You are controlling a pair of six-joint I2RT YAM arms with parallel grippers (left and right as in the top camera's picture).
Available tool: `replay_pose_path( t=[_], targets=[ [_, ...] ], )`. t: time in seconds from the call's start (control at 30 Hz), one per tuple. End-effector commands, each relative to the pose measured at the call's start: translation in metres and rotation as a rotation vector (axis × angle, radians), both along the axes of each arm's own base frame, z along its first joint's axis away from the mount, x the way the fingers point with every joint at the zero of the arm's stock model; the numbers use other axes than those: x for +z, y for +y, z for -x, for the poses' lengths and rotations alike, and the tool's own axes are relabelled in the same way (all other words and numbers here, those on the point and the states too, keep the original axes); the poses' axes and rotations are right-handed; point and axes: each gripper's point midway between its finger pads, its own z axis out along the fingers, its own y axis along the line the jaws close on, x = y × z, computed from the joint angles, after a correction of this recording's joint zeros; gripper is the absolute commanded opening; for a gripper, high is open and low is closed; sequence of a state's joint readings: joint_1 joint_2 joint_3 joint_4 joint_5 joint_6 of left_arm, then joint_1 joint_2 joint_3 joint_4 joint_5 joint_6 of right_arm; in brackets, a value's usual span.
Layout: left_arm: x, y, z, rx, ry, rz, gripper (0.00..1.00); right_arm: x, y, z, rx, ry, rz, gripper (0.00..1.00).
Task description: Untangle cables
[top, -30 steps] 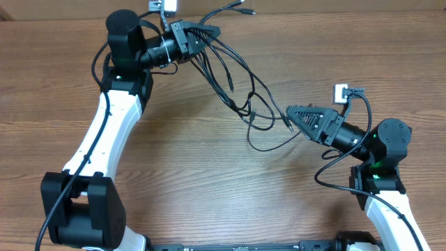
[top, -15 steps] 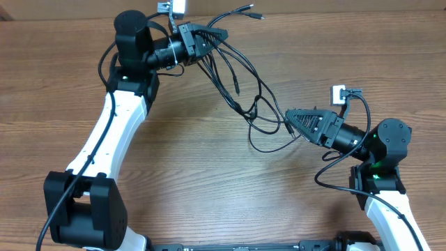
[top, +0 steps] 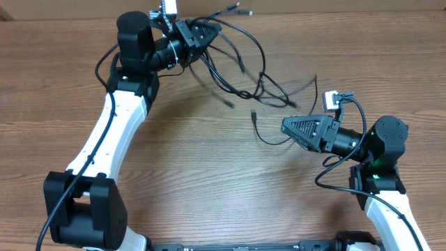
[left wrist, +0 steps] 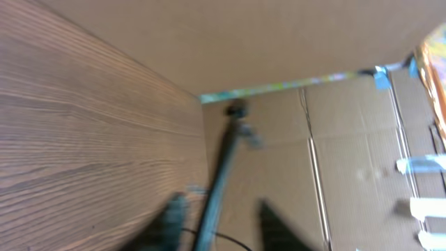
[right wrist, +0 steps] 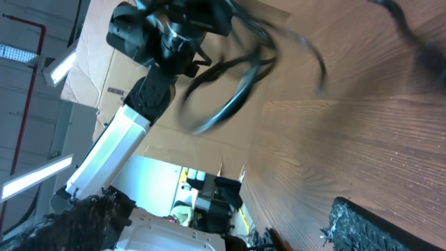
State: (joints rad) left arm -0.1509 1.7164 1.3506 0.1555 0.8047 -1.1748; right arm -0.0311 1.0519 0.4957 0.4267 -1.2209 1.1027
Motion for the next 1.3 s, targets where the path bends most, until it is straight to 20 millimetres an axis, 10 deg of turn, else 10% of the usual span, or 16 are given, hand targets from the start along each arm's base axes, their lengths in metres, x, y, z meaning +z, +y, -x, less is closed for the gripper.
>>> replay_pose_path(
  t=[0.0,0.53,0.77,1.27],
  targets=[
    [0.013,0.007,-0.002,0.062,-0.009,0.001,1.00,0.006,0.001,0.003,0.018,-0.029,0.003,1.00],
    [-0.110,0.072,0.011,0.321,0.309,-0.477,1.00,0.005,0.000,0.001,0.007,-0.029,0.003,1.00],
    [-0.165,0.128,0.059,0.373,0.499,-0.877,1.00,0.005,0.000,0.001,0.003,-0.029,0.004,1.00],
    [-0.192,0.156,0.132,-0.079,0.517,-1.303,1.00,0.005,-0.001,-0.002,-0.014,-0.029,0.005,1.00]
  ],
)
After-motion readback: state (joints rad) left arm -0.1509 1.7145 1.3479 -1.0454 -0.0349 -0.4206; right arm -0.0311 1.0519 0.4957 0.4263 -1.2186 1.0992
